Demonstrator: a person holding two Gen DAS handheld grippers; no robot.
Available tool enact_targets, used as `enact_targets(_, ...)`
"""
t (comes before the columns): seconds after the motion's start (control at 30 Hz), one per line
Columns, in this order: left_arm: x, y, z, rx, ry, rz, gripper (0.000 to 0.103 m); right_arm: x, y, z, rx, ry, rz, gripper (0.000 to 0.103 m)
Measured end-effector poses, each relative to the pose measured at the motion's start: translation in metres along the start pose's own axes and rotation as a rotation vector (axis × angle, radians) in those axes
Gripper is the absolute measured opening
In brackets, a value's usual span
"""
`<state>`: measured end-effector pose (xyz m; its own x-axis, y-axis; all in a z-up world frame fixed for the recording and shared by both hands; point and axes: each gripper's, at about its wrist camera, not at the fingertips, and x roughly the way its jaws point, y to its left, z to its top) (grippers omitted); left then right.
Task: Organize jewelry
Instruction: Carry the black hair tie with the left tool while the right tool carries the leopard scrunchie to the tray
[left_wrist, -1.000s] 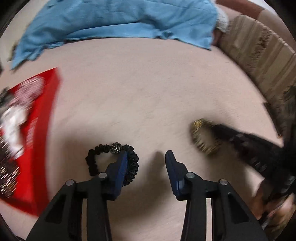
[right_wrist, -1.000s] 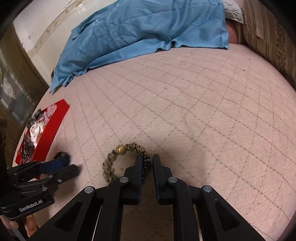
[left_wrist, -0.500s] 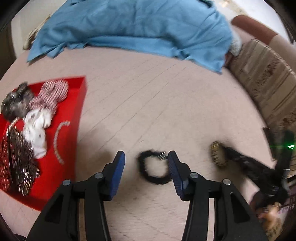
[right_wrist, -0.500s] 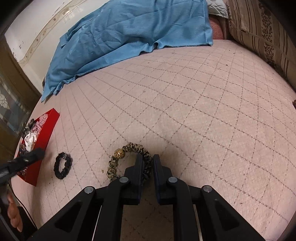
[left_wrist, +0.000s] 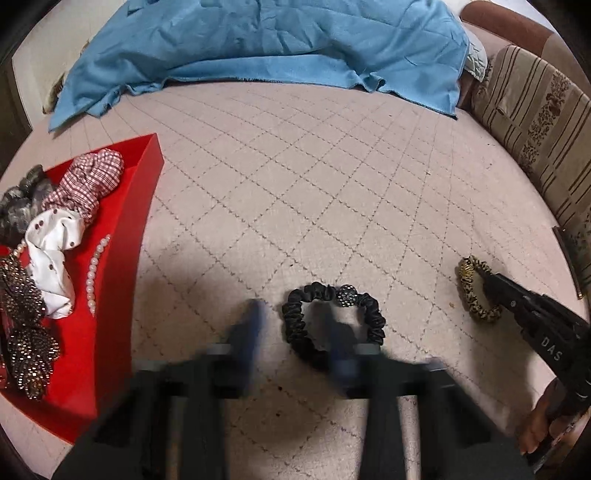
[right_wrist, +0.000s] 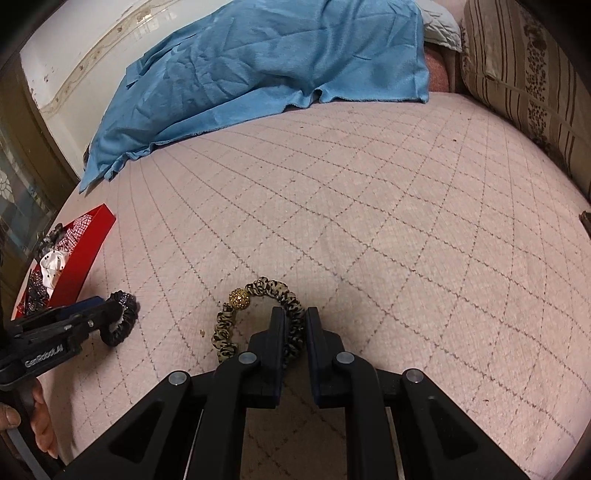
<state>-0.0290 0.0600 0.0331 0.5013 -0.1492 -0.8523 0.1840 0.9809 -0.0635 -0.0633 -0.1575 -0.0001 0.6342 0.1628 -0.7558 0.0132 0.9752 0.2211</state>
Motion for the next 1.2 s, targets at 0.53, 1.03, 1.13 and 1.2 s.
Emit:
enact_targets(0.53, -0.06, -0.011, -0.008, 0.017, -0.094, 0.033, 0.008, -0.022, 0.008, 0.004, 0.037, -0.062, 0.066, 0.009)
enact_targets(1.03, -0.124, -0.024, -0.019, 0.08, -0.211, 0.102, 0.008, -0.067, 0.027, -0.002, 0.021, -0.12, 0.093, 0.009)
enact_targets(1.13, -0.133, -0.023, -0.022, 0.076, -0.223, 0.105, 0.008, -0.076, 0.029, -0.002, 0.016, -0.131, 0.096, 0.009)
enact_targets(1.2, -0.139, -0.021, -0.024, 0.072, -0.229, 0.107, 0.008, -0.083, 0.032, -0.002, 0.011, -0.141, 0.098, 0.009)
